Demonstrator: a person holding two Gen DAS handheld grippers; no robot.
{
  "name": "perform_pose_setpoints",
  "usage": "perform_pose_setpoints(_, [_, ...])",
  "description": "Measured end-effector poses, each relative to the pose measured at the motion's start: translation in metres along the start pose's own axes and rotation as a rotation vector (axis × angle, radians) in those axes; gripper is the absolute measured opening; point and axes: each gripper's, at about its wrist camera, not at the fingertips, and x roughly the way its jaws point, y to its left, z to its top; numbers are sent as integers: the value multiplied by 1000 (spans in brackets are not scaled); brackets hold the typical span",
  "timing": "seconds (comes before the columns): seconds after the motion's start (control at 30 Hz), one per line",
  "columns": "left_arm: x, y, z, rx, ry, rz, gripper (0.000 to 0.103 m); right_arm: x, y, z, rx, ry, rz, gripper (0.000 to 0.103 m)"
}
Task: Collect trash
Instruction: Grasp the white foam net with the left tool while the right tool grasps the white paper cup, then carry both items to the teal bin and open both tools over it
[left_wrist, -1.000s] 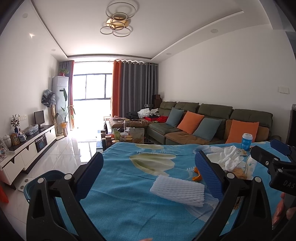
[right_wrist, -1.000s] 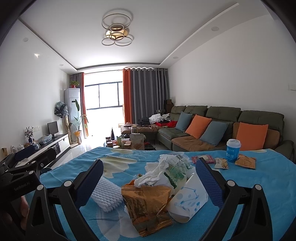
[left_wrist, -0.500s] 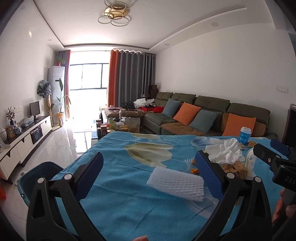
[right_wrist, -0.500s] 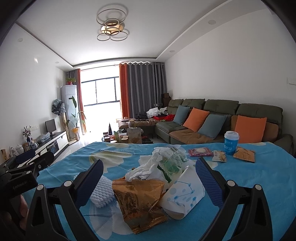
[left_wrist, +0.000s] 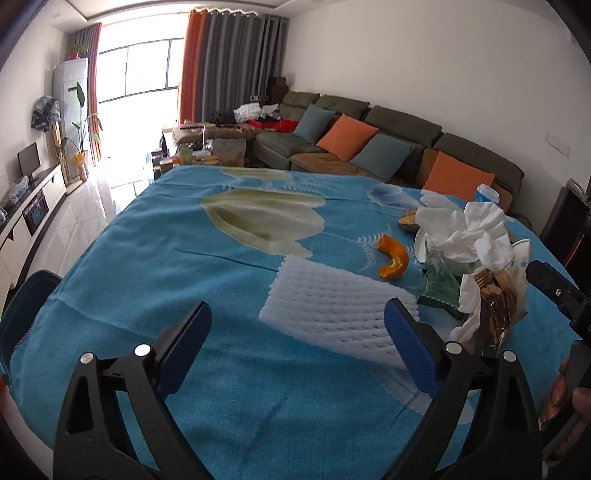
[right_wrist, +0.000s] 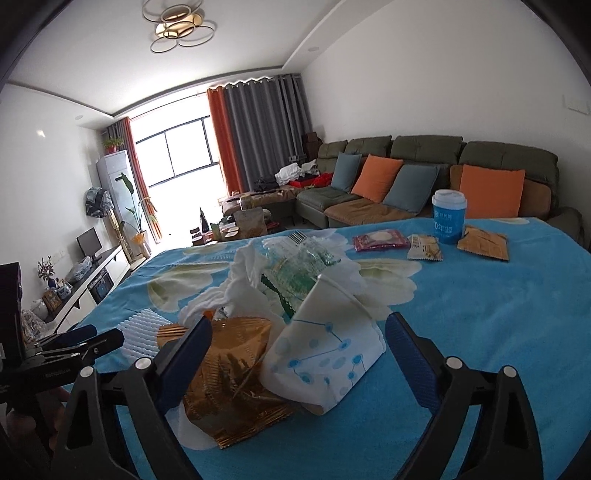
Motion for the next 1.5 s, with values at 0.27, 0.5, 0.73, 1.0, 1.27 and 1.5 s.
perform_pose_setpoints(0.27, [33, 4, -1, -54, 140, -102, 66, 11, -17, -5, 80, 81, 61, 55])
perform_pose_setpoints(0.5, [42, 12, 0, -116, 169, -183, 29, 10, -28, -3, 131, 97, 118, 26])
perform_pose_setpoints(0.73, [31, 11, 1, -121, 143, -223, 12, 3, -38, 3, 164, 88, 127, 18])
perform_pose_setpoints(1.0, [-12, 23, 9, -125, 57, -236, 11, -24, -27, 25, 108, -7, 123, 18])
perform_pose_setpoints(1.27, [-64, 61, 17, -165, -48, -206, 11, -42, 36, 56, -7, -84, 342, 18])
perform_pose_setpoints(1.5, [-105, 103, 15, -207, -127, -98, 11, -6, 123, 59, -88, 14, 601, 18])
